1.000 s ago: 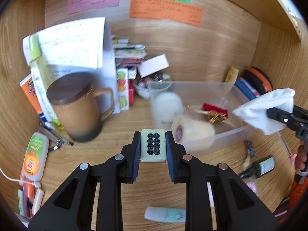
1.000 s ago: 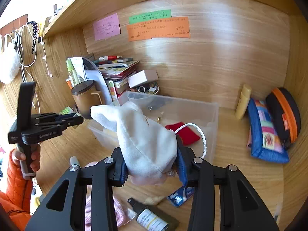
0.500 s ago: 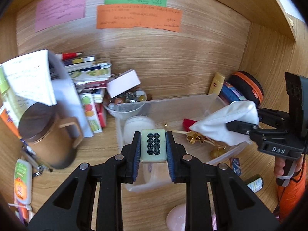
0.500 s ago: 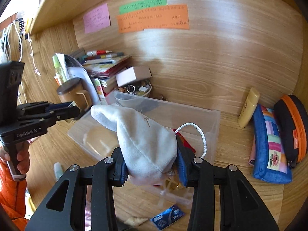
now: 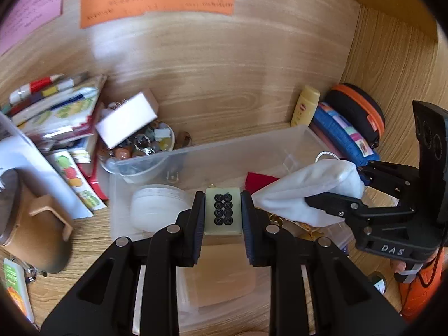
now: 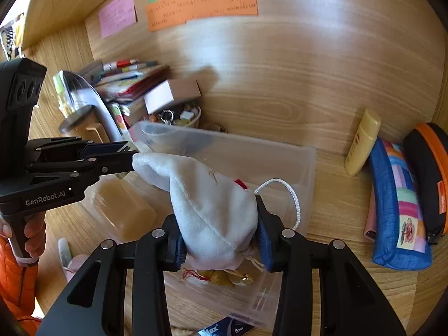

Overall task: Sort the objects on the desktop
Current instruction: 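Carry the tile and bag over the clear bin and open both tools, then withdraw both open tools from the bin toward the remaining desk items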

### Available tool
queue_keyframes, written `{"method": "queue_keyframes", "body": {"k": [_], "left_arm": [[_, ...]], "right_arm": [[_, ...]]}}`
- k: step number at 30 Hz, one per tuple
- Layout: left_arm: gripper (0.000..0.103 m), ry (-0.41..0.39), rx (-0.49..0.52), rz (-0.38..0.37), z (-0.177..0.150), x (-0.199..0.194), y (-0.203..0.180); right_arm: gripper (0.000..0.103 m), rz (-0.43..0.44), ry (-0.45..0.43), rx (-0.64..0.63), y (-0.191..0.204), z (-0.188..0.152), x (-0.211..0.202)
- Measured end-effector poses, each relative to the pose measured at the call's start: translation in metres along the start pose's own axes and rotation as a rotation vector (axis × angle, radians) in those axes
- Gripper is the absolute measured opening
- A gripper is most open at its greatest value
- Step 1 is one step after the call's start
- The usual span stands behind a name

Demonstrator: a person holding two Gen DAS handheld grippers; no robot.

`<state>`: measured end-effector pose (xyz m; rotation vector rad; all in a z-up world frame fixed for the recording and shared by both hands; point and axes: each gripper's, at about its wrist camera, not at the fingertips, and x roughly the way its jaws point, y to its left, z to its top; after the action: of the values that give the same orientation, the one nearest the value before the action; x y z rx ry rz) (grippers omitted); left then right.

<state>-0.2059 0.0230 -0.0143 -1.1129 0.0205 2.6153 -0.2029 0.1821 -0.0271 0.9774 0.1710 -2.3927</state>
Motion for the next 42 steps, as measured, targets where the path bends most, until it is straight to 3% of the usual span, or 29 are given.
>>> {"method": "queue_keyframes", "body": {"k": [17,20,23,32,37,39,42], "left_arm": [[0.024,0.066,0.019,0.034,-0.009,0.027,-0.004],[0.024,0.067,0.016,0.023,-0.009,0.026,-0.003],[0.027,0.062,0.011,0.021,-0.01,0.023,-0.001],[0.048,0.016,-0.002,0.033,-0.01,0.004,0.004],[0.069,-0.025,0.003,0.056,-0.012,-0.013,0.006],[0.077,-0.047,0.006,0.071,-0.014,-0.023,0.005],[0.086,-0.066,0.006,0.08,-0.016,-0.035,0.006]], "right_arm": [[0.04,-0.039,0.039,-0.06,0.014,-0.009,0.016],[0.045,-0.042,0.043,-0.065,0.015,-0.01,0.017],[0.057,-0.045,0.037,-0.065,0.015,-0.009,0.015],[0.074,-0.004,0.007,-0.038,0.012,-0.004,0.002],[0.077,0.041,0.001,0.017,0.003,0.001,-0.009],[0.085,0.026,-0.013,0.041,0.0,0.002,-0.015],[0.087,0.003,-0.032,0.059,-0.001,0.003,-0.024]]}}
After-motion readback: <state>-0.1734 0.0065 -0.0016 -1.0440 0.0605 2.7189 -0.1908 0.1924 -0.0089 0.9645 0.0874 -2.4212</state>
